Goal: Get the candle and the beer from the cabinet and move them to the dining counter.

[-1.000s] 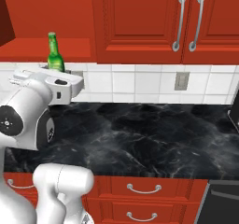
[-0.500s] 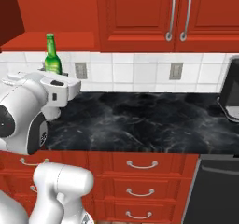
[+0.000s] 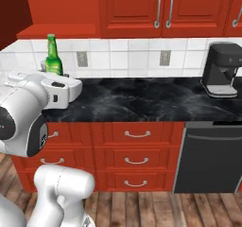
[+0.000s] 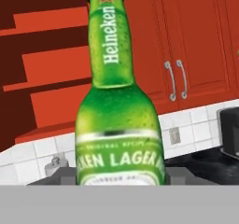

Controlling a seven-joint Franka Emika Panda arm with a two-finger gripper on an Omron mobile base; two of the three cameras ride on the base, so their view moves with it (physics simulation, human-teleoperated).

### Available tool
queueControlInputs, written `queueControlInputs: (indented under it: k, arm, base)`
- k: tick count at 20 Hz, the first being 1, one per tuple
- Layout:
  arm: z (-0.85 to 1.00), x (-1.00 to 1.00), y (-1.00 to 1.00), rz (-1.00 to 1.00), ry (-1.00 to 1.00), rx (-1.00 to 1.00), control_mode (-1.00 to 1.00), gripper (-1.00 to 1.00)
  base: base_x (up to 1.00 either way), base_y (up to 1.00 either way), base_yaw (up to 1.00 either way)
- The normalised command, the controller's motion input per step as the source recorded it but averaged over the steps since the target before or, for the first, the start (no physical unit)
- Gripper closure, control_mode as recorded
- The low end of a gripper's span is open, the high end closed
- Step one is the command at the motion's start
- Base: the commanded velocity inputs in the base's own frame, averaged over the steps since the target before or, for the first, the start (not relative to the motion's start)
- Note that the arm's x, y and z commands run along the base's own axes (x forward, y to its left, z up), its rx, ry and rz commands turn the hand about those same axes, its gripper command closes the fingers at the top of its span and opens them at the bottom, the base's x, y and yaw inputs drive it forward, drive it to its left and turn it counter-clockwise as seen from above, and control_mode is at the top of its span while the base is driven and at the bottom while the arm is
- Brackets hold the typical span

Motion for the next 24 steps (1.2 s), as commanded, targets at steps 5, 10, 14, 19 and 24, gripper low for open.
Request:
queueControlInputs:
  k: [5, 10, 14, 19, 24]
  arm:
    - [0.00, 0.00, 0.00, 0.00, 0.00, 0.00, 1.00, 1.00]
    - [0.00, 0.00, 0.00, 0.00, 0.00, 0.00, 1.00, 1.00]
    - [0.00, 0.00, 0.00, 0.00, 0.00, 0.00, 1.00, 1.00]
    - [0.00, 0.00, 0.00, 0.00, 0.00, 0.00, 1.00, 1.00]
    - [0.00, 0.00, 0.00, 0.00, 0.00, 0.00, 1.00, 1.00]
  base:
    - [-0.71, 0.22, -0.21]
    - [-0.70, 0.37, -0.30]
    - [-0.69, 0.40, -0.30]
    - [-0.76, 0.18, -0.27]
    - [-0.94, 0.01, -0.15]
